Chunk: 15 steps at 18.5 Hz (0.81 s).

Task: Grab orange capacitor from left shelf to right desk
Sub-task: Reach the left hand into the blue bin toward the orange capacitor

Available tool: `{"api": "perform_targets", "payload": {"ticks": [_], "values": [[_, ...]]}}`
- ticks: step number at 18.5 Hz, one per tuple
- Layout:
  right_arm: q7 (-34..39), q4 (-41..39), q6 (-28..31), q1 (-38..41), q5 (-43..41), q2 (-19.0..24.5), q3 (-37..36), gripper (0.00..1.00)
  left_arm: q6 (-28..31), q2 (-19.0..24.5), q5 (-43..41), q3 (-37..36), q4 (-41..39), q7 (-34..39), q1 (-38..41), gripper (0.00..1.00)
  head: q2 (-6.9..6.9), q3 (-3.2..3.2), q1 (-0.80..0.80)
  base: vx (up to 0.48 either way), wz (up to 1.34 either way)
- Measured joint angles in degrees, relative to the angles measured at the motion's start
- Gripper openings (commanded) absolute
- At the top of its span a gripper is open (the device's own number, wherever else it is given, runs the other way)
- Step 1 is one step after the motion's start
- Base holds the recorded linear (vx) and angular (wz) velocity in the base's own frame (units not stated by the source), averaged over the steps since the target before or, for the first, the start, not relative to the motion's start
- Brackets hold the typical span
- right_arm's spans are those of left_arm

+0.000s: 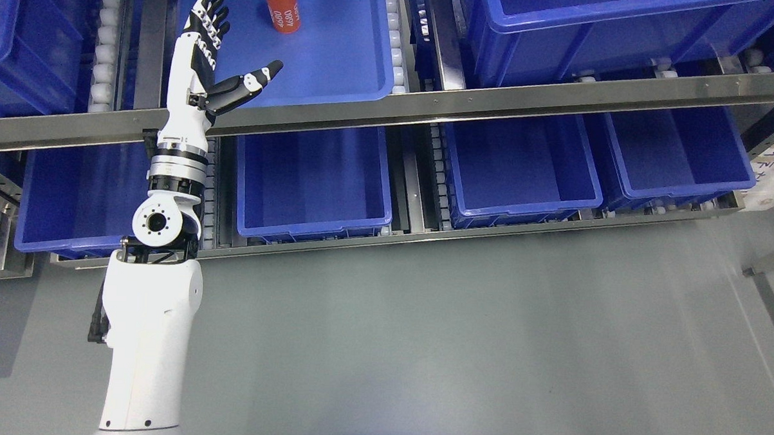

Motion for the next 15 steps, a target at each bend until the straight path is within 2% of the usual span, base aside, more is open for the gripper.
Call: {"api": "perform_targets", "payload": {"ticks": [8,15], "values": [[0.00,0.00,0.06,0.00,0.00,0.00,0.00,1.00,1.95,0.00,-0.48,-0.44,0.78,-0.38,-2.60,1.00,0.00,0.00,0.00,0.031,-0.02],[0.00,0.00,0.07,0.00,0.00,0.00,0.00,1.00,2.57,0.00,-3.59,-0.72,4.79,-1.28,-5.70,1.00,0.00,0.00,0.00,0.026,0.08]]}}
